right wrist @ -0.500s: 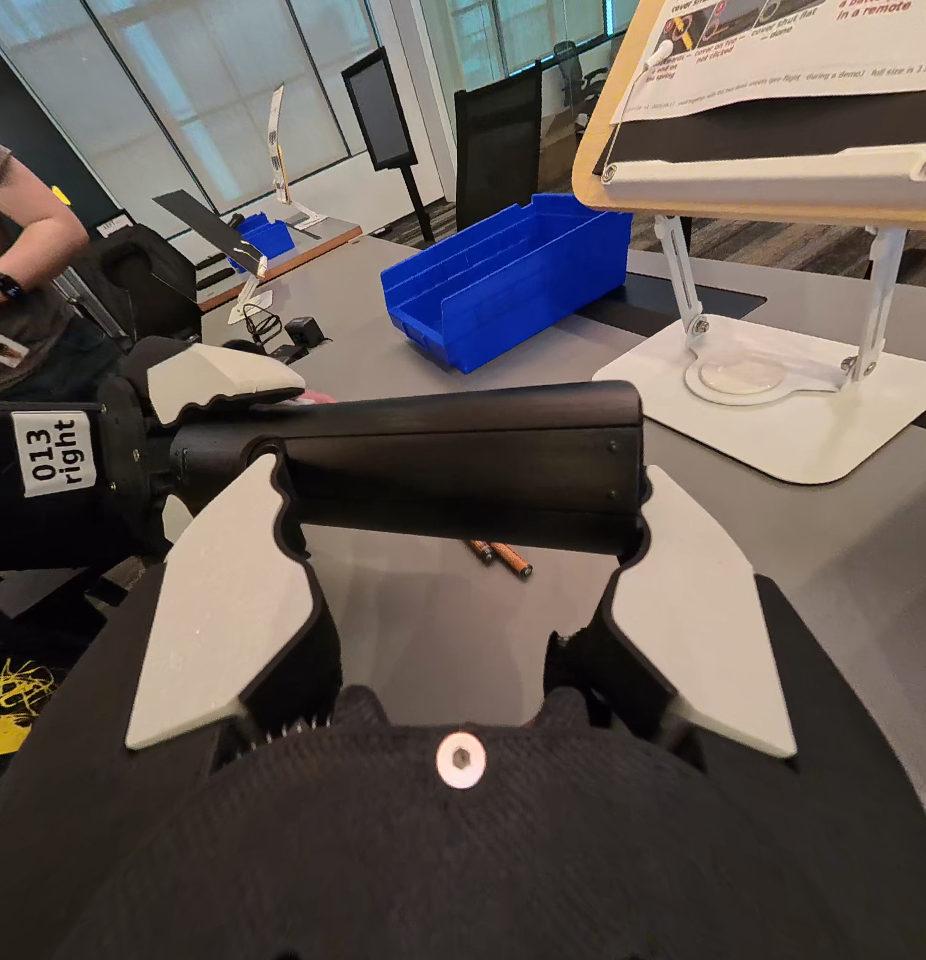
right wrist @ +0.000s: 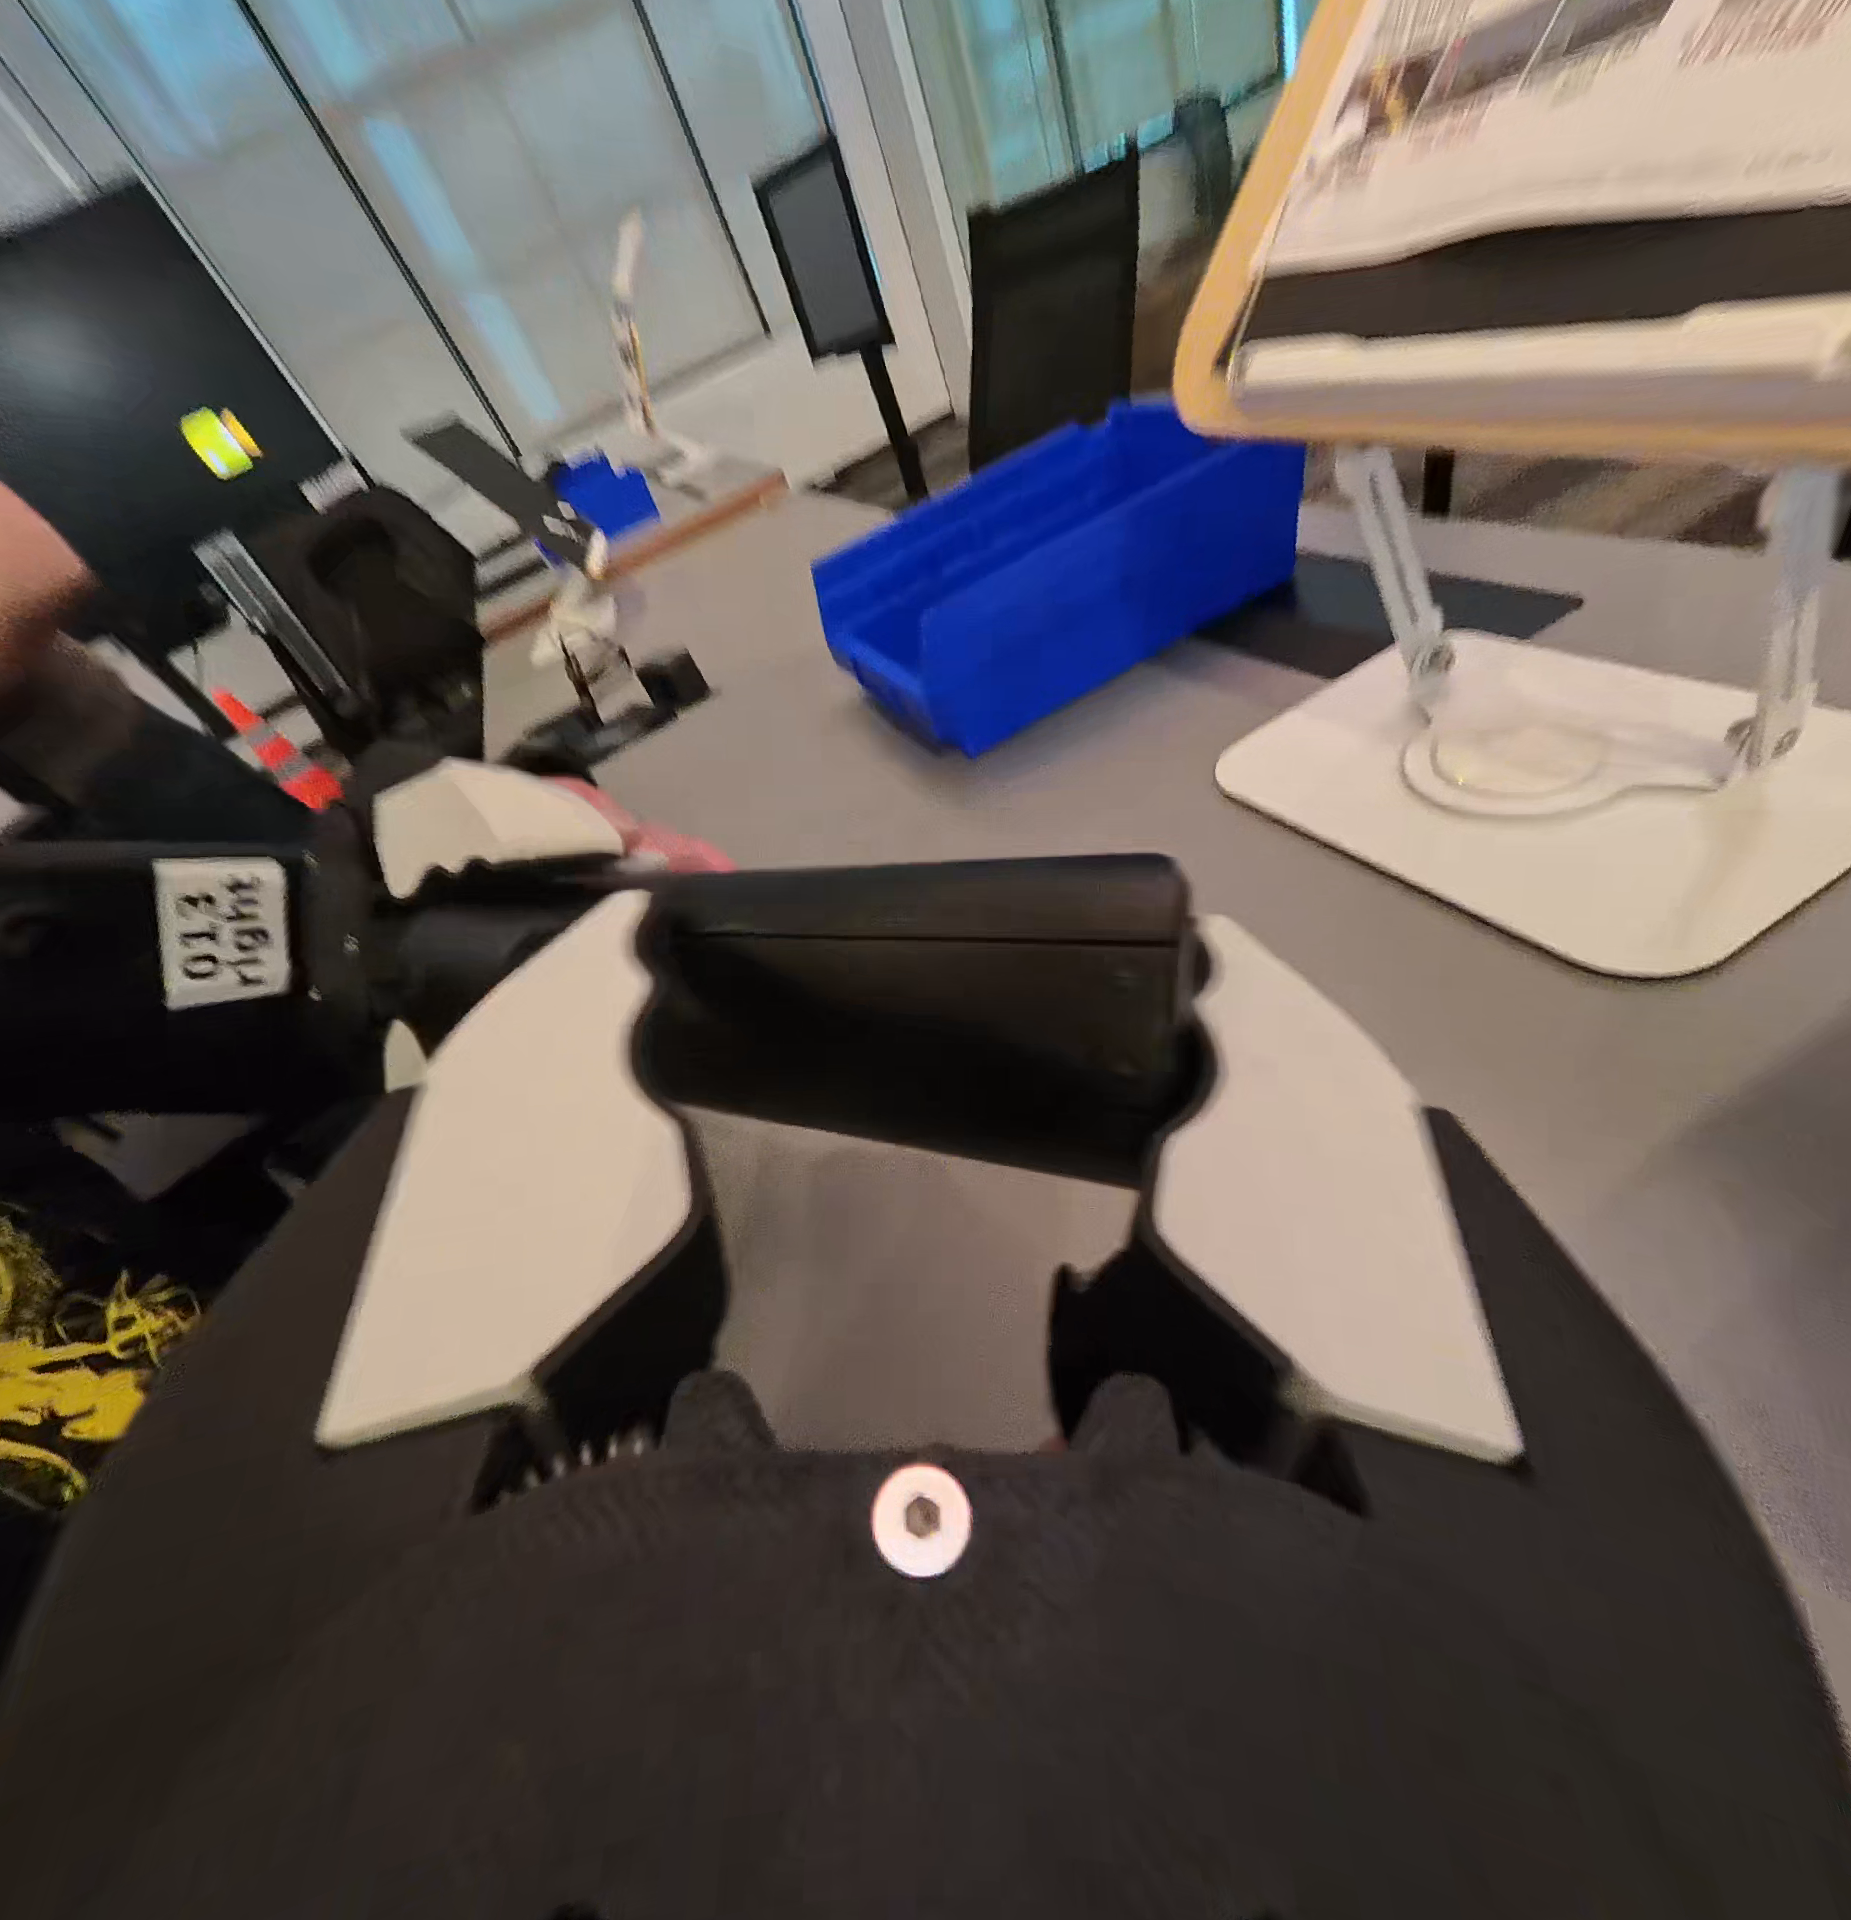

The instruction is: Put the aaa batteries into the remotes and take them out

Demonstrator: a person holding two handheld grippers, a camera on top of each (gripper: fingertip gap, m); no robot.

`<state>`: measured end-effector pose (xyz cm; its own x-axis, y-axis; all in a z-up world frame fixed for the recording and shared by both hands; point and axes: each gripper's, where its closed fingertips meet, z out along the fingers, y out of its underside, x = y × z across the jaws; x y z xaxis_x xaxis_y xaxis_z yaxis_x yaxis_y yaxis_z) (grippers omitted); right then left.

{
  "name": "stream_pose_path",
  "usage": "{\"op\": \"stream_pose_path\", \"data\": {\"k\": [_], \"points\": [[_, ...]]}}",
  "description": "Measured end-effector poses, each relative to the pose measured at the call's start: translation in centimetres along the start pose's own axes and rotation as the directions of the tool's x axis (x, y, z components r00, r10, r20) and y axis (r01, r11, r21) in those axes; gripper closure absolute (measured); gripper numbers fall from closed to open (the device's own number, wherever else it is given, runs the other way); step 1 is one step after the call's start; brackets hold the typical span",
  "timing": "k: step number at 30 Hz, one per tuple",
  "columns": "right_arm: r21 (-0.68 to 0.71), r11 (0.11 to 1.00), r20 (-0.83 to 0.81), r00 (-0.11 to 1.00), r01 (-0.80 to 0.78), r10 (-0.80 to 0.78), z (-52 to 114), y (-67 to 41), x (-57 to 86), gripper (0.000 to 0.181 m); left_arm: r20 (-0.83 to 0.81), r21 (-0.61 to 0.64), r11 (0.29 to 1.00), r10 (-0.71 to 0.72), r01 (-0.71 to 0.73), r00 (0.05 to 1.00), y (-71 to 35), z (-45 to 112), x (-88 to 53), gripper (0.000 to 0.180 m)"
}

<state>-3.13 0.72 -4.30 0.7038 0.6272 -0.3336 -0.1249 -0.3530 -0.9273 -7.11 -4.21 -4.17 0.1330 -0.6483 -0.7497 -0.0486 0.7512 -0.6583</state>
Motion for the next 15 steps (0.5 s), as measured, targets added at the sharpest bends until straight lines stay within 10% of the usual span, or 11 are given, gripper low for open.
{"op": "stream_pose_path", "data": {"k": [15], "points": [[-0.350, 0.897, -0.139, 0.932, 0.272, -0.336, -0.6, 2.1, -0.2, 0.045, -0.260, 0.039, 0.993, -0.097, 0.111, 0.961, 0.4, -0.8, -0.7, 0.119]]}}
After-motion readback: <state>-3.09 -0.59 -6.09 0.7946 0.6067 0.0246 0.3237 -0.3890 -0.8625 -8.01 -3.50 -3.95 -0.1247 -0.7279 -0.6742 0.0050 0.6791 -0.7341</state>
